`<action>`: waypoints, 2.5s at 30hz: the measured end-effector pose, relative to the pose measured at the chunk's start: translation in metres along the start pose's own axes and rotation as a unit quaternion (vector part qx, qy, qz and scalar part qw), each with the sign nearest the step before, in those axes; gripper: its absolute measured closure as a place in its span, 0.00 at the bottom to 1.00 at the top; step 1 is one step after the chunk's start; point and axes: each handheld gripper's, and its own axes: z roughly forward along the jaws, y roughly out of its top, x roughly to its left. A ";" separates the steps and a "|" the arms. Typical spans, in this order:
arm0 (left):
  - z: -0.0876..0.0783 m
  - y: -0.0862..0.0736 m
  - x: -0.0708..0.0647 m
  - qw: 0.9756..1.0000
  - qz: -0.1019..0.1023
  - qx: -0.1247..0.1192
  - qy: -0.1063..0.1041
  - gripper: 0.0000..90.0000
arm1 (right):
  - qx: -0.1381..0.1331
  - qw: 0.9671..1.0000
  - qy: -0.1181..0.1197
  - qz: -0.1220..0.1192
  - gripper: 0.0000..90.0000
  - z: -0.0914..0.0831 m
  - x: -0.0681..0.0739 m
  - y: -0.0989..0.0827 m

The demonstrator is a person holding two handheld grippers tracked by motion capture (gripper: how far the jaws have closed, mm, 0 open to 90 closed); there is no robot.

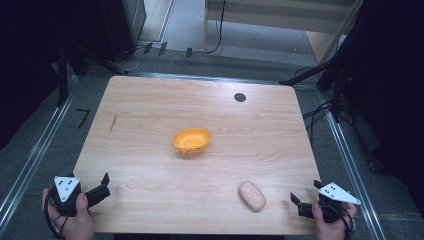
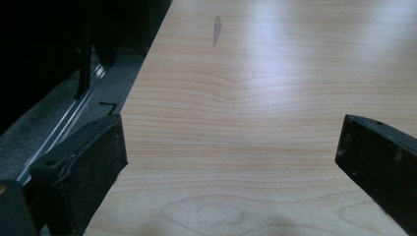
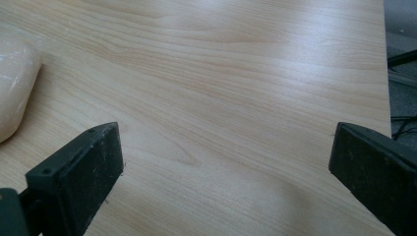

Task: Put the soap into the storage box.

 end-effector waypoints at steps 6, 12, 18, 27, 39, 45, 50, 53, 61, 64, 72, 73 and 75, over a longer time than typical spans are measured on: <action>-0.001 -0.001 -0.001 1.000 0.005 -0.005 -0.004 0.00 | -0.005 1.000 -0.002 0.004 0.00 0.000 0.001 0.000; 0.000 0.000 -0.002 1.000 0.006 -0.001 -0.006 0.00 | 0.022 1.000 0.000 -0.012 0.08 0.003 0.007 0.001; 0.000 0.000 -0.002 1.000 0.007 0.000 -0.007 0.00 | 0.065 0.997 0.019 -0.037 0.07 0.007 0.016 0.008; 0.002 0.001 -0.002 1.000 0.008 0.004 -0.006 0.00 | 0.110 0.992 0.043 -0.035 0.08 0.008 0.028 0.029; 0.002 0.001 -0.002 1.000 0.011 0.005 -0.008 0.00 | 0.160 0.985 0.051 -0.028 0.08 0.013 0.042 0.047; 0.002 0.001 -0.003 1.000 0.011 0.006 -0.004 0.00 | 0.166 0.984 0.060 -0.034 0.08 0.018 0.053 0.053; 0.002 0.001 -0.003 1.000 0.010 0.006 -0.004 0.00 | 0.173 0.982 0.065 -0.036 0.08 0.022 0.062 0.057; 0.002 0.001 -0.003 1.000 0.010 0.006 -0.003 0.00 | 0.174 0.982 0.069 -0.037 0.08 0.024 0.068 0.060; 0.002 0.001 -0.002 1.000 0.008 0.006 -0.004 0.00 | 0.179 0.980 0.080 -0.043 0.08 0.030 0.082 0.066; 0.002 0.001 -0.002 1.000 0.007 0.006 0.000 0.00 | 0.179 0.979 0.083 -0.046 0.08 0.032 0.084 0.067; 0.002 0.001 -0.003 1.000 0.007 0.006 0.004 0.00 | 0.184 0.978 0.093 -0.045 0.08 0.038 0.095 0.069; 0.002 0.001 -0.003 1.000 0.007 0.006 0.003 0.00 | 0.184 0.977 0.095 -0.045 0.08 0.038 0.096 0.069; 0.002 0.001 -0.003 1.000 0.007 0.006 0.003 0.00 | 0.184 0.977 0.096 -0.045 0.08 0.040 0.098 0.069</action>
